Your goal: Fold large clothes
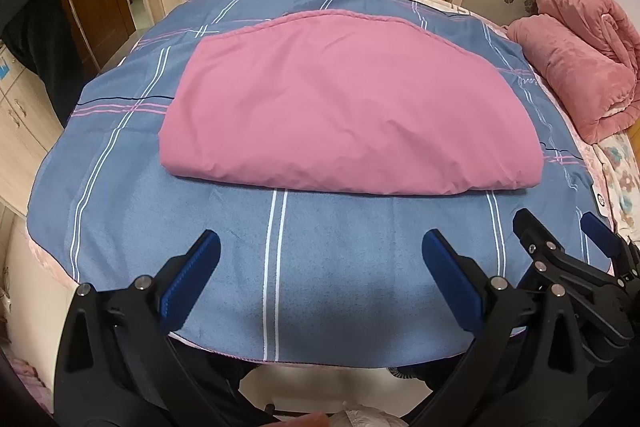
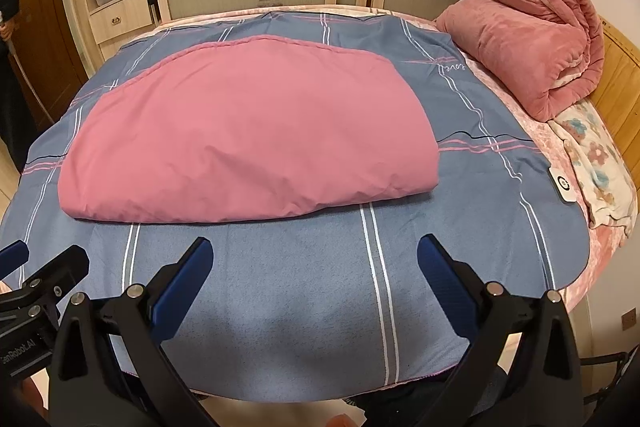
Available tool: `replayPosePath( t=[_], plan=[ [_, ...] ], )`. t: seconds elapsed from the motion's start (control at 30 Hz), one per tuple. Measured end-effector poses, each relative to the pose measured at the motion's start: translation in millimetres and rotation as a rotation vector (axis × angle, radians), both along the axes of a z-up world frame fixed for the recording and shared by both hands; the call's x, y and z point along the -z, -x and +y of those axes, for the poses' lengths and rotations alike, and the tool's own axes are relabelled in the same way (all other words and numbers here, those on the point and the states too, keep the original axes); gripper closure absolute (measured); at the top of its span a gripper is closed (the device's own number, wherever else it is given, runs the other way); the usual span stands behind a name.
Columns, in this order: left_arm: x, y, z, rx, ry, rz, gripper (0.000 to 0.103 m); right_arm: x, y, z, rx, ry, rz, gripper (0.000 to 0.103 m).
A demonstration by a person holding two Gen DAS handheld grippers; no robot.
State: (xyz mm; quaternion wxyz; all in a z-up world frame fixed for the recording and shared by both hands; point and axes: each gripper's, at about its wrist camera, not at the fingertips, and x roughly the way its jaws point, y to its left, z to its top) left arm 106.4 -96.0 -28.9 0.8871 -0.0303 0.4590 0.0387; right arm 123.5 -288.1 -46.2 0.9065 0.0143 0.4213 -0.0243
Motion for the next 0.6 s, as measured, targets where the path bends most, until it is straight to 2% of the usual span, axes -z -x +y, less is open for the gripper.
replayPosePath(
  t=[0.6],
  plan=[
    [6.3, -2.2, 4.0, -0.01, -0.025, 0.013, 0.002, 3.3, -1.3, 6.9, -0.016, 0.002, 0.001, 0.001]
  ],
)
